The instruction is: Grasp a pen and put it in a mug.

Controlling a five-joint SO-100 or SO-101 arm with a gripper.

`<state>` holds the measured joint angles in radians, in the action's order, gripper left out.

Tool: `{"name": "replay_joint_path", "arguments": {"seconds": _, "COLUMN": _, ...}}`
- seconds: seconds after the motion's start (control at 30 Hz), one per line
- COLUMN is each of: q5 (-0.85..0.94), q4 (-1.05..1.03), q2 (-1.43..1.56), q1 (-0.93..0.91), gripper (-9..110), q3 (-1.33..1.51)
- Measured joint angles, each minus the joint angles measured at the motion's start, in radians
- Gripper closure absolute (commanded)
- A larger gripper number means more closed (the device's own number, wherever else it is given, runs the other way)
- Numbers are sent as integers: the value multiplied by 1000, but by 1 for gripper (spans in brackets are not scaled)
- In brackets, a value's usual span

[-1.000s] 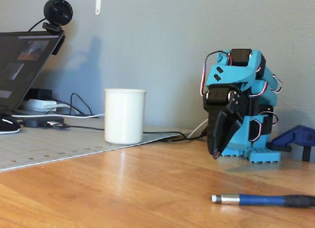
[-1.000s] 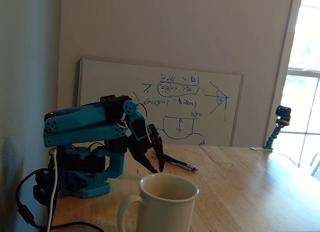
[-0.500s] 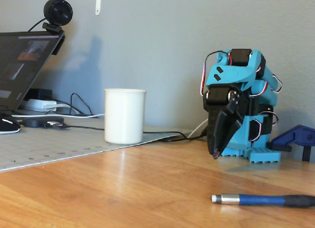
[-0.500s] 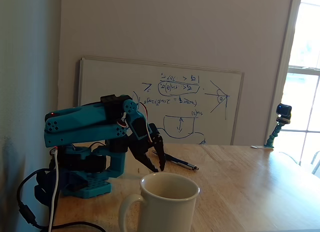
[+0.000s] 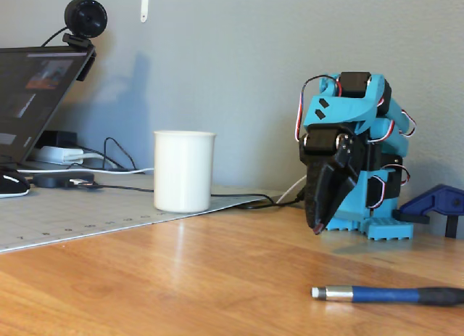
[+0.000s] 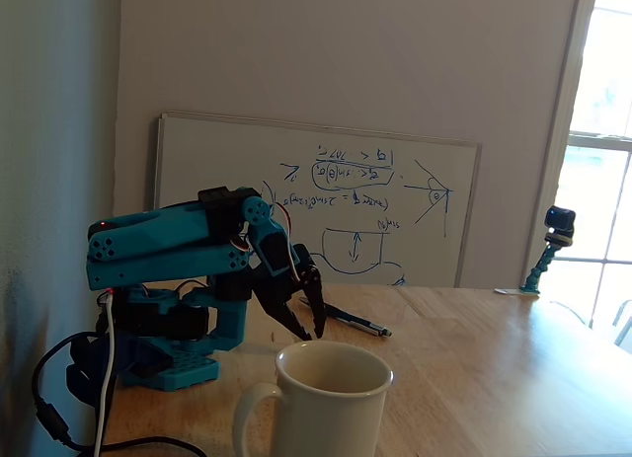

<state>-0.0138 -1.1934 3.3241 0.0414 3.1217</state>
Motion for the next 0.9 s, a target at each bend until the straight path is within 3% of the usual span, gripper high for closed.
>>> {"name": "replay_joint_path", "arguments": {"seconds": 0.43, "q5": -15, "q4": 44, "q2": -110, "q1": 229, "gripper": 96, "q3": -17}}
{"name": "replay_joint_path", "arguments": {"seconds": 0.7, "q5": -15, "q4": 173, "q2": -531, "q1": 342, "gripper": 82, "q3": -245}}
{"name": "replay_joint_path", "arguments": {"seconds": 0.9, "q5": -15, "q4": 193, "q2": -859, "q1": 426, "gripper": 79, "q3": -492}}
